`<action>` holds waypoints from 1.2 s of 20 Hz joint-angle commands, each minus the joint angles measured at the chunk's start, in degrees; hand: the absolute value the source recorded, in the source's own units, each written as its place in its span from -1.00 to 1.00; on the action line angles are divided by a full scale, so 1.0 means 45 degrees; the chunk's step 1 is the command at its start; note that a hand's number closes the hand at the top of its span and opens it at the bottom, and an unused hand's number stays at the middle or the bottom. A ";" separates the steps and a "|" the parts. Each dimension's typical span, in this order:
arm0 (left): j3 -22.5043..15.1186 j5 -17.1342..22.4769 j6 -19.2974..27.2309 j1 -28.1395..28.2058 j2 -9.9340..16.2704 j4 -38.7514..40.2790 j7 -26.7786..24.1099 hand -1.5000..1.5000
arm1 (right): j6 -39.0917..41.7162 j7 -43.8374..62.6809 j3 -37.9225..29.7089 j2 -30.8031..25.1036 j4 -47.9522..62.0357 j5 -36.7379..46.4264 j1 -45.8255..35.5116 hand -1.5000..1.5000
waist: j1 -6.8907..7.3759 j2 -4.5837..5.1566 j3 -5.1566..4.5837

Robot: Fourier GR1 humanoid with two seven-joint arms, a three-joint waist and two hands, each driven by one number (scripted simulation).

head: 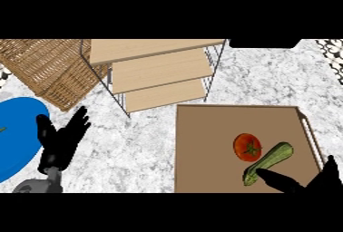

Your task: Pick the squash from the tray and place it in the tiered shelf

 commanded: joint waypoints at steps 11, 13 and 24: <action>0.0179 -0.0195 0.0026 -0.0204 -0.0330 0.0692 -0.0127 0.00 | -0.0258 0.2976 -0.0394 -0.0002 0.2931 0.0857 -0.1912 -1.00 | -0.0204 0.0005 -0.0025; 0.0316 -0.0009 -0.0386 0.0249 -0.0112 0.0445 -0.0348 0.00 | 0.0048 0.2975 -0.0915 -0.0002 0.2915 0.0590 -0.2173 -1.00 | -0.0152 -0.0017 -0.0021; 0.0607 -0.0137 -0.0638 -0.0141 -0.0198 0.1037 -0.0455 0.00 | -0.1125 0.2210 -0.0867 -0.0002 0.4906 0.0413 -0.3326 -1.00 | -0.0168 0.0000 -0.0015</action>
